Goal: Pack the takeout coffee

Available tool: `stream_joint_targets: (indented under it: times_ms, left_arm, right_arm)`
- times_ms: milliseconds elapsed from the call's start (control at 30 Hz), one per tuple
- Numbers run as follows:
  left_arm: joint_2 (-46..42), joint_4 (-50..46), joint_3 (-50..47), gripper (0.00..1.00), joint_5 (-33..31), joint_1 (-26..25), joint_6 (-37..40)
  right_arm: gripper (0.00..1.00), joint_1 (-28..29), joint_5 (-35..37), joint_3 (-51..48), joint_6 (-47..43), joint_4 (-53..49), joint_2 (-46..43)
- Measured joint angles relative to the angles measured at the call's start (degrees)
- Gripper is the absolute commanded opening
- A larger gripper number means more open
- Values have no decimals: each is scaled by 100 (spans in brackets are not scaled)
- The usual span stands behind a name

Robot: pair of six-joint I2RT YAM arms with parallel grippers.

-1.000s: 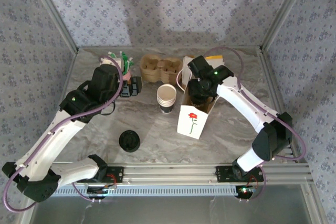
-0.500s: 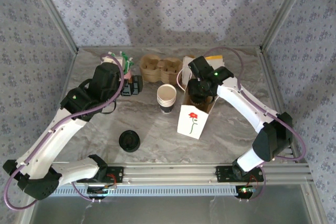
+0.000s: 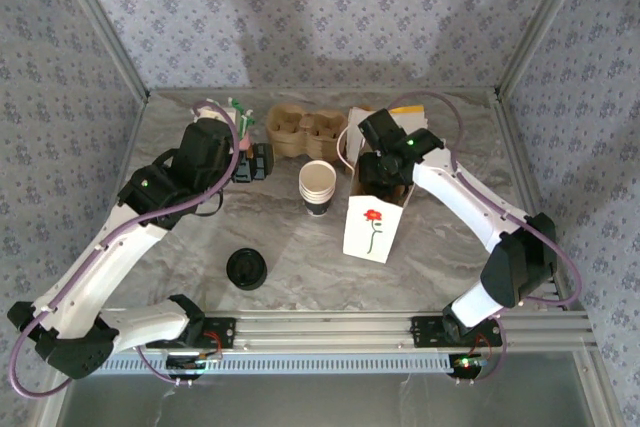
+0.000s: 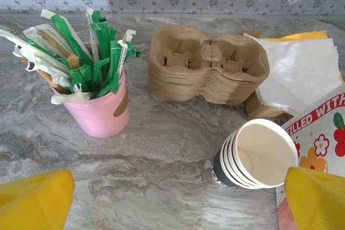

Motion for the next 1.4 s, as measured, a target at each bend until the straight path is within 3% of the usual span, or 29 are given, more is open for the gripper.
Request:
stream_joint_targets:
  times_ms: [1400]
  left_arm:
    - [31, -61, 85, 100, -149, -188, 0]
  right_arm:
    - [69, 0, -2, -70, 0, 7, -20]
